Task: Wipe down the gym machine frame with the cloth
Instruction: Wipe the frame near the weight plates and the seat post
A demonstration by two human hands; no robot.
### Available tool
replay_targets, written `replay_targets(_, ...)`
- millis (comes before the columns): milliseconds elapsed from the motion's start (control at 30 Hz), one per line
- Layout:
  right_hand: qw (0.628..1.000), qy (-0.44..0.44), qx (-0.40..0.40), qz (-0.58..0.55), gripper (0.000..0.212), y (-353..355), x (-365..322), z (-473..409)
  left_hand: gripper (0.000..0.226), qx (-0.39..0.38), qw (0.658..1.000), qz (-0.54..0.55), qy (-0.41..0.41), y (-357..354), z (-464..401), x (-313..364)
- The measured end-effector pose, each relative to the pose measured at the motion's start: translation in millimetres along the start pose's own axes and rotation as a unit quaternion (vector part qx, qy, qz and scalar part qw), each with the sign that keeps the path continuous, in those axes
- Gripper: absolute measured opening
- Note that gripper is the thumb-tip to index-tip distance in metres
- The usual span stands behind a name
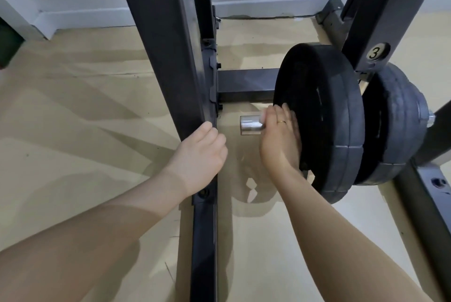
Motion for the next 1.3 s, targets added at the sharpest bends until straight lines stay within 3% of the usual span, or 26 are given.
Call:
replay_targets(33,1.0,-0.02,0.01,0.002,0.053,1,3,3,0.025,0.018,1.0,0.024,0.009,2,-1,2)
replay_targets(100,0.998,0.036,0.001,0.042,0.06,-2,-14,11,0.042,0.042,0.994,0.09,0.045,6,-8,2)
replay_targets(200,0.988,0.129,-0.051,0.066,0.064,-9,-28,17,0.059,-0.04,0.968,0.227,0.1,-13,-22,-1)
replay_targets(367,0.985,0.142,-0.092,0.038,0.06,11,-27,36,0.071,-0.112,0.922,0.334,0.159,-31,-35,-2)
replay_targets(500,0.94,0.09,-0.308,-0.115,0.053,23,-31,88,0.073,-0.152,0.896,0.385,0.162,-31,-40,-2)
replay_targets(567,0.941,0.089,-0.274,-0.178,0.045,60,-28,93,0.066,-0.143,0.855,0.463,0.185,-26,-44,-5)
replay_targets(667,0.965,0.081,-0.127,-0.215,0.03,138,-8,72,0.05,-0.056,0.762,0.593,0.252,-2,-49,-5)
replay_targets(767,0.968,-0.013,-0.011,-0.249,0.039,191,50,49,0.053,0.033,0.664,0.688,0.292,29,-54,7)
replay_targets(800,0.97,-0.047,0.013,-0.24,0.04,199,74,43,0.06,0.064,0.646,0.699,0.3,42,-57,12)
replay_targets(867,0.977,-0.115,0.045,-0.172,0.041,197,114,33,0.084,0.124,0.661,0.67,0.314,66,-65,15)
replay_targets(967,0.983,-0.155,0.015,-0.094,0.062,175,138,24,0.107,0.16,0.687,0.617,0.348,88,-78,32)
replay_targets(1033,0.989,-0.117,0.035,-0.085,0.064,169,133,22,0.105,0.157,0.704,0.582,0.376,90,-83,40)
replay_targets(1100,0.992,-0.023,0.052,-0.115,0.057,167,112,27,0.097,0.161,0.736,0.527,0.393,92,-83,35)
replay_targets(1200,0.988,0.069,-0.039,-0.133,0.065,135,83,49,0.089,0.132,0.759,0.516,0.373,89,-93,25)
replay_targets(1300,0.976,0.019,-0.138,-0.169,0.083,99,82,60,0.092,0.096,0.755,0.535,0.368,83,-102,20)
Point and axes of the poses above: each hand's wrist, its own z-axis away from the middle knuckle, its own y-axis out of the back of the hand, x = y × z, the point moved 9 cm from there along -z, towards the middle knuckle, and after that the axes turned 5 degrees about z, right-handed, at the moved point
